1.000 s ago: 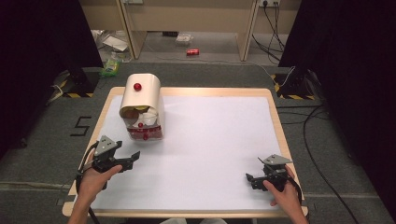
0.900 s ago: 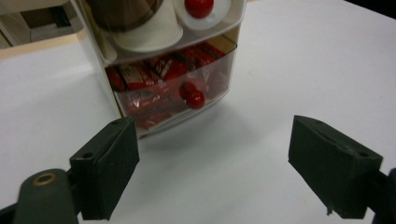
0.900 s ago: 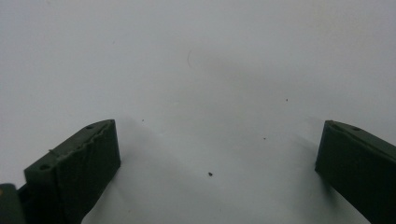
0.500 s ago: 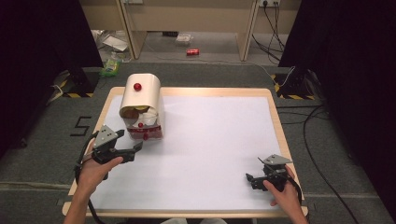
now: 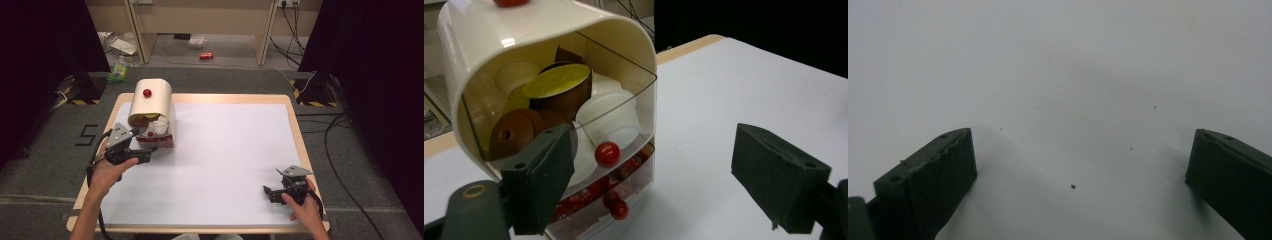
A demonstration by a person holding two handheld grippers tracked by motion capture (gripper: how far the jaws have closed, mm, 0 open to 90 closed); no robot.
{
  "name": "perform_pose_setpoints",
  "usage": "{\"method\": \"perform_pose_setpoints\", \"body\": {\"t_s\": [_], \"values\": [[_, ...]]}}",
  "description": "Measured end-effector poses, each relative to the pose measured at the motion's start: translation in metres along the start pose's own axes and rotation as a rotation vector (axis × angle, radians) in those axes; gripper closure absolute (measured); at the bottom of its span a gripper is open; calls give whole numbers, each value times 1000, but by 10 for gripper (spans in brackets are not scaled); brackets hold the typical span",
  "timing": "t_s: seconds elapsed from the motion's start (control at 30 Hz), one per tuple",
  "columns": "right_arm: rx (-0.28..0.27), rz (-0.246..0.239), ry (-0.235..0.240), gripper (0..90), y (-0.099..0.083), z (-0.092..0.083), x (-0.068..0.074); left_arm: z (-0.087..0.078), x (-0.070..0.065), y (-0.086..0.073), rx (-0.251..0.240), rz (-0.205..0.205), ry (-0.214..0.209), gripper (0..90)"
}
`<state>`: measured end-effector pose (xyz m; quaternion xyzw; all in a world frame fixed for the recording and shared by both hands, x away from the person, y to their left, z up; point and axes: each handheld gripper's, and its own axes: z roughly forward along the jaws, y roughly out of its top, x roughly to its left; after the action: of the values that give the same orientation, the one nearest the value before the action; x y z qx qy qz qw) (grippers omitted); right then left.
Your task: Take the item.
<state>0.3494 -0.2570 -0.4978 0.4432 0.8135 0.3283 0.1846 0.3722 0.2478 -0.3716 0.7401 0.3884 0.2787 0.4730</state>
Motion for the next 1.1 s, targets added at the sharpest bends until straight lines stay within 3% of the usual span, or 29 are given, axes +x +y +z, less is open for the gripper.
{"method": "perform_pose_setpoints", "body": {"t_s": [0.3, 0.57, 0.93, 1.1], "values": [[0, 1, 1, 2, 0, 0, 0, 18, -1, 10, 24, 50, -3, 168], [1, 1, 0, 2, 0, 0, 0, 33, 7, 11, 55, 56, -1, 165], [0, 0, 0, 2, 0, 0, 0, 35, 8, 12, 92, 62, 5, 162], [0, 0, 0, 2, 0, 0, 0, 32, 3, 15, 144, 59, 0, 152]]}}
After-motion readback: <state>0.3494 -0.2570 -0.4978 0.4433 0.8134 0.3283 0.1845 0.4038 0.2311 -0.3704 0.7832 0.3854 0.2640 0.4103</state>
